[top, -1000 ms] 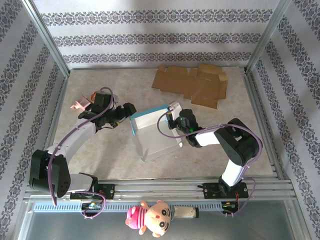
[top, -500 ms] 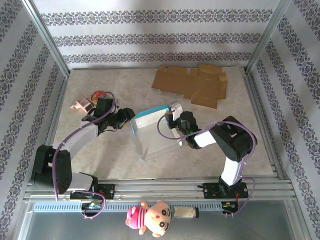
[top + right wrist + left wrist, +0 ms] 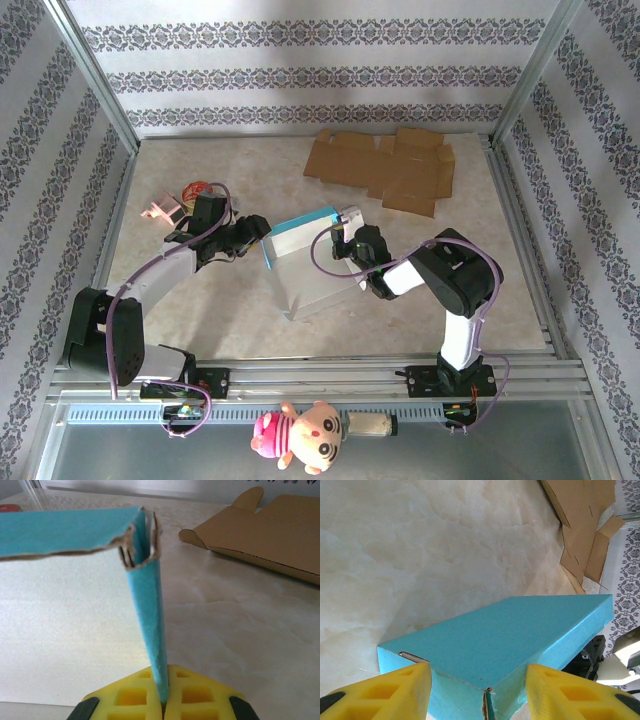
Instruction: Fold the paper box
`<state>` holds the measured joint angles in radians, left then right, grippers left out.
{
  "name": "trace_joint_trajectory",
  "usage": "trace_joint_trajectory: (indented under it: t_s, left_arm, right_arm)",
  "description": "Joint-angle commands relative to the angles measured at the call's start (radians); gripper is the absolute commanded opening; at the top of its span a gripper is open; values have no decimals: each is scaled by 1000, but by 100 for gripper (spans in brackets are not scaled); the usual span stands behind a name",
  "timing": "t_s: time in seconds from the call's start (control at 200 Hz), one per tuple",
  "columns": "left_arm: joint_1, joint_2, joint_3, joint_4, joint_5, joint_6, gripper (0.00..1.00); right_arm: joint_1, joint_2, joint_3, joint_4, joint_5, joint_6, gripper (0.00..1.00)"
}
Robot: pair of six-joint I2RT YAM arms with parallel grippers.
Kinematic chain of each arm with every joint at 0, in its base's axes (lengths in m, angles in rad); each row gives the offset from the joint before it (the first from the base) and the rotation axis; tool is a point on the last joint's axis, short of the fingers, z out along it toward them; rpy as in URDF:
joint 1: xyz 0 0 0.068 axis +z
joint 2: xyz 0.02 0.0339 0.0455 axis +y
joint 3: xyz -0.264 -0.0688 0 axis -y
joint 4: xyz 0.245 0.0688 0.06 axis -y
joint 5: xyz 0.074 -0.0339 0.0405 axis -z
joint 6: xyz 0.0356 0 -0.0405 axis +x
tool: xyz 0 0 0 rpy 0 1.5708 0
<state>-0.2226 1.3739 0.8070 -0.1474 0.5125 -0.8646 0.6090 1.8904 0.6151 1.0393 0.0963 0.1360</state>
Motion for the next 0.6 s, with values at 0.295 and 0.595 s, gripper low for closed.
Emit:
trace_joint_trajectory:
  t_s: [0.295, 0.595]
  left_arm:
    - [-10, 4, -16, -31, -8, 25, 52]
    - [-10, -6, -27, -27, -13, 23, 52]
  right_arm:
    - [-9, -40, 83, -67, 5, 65, 16]
    - [-32, -71, 99, -113, -88, 75, 16]
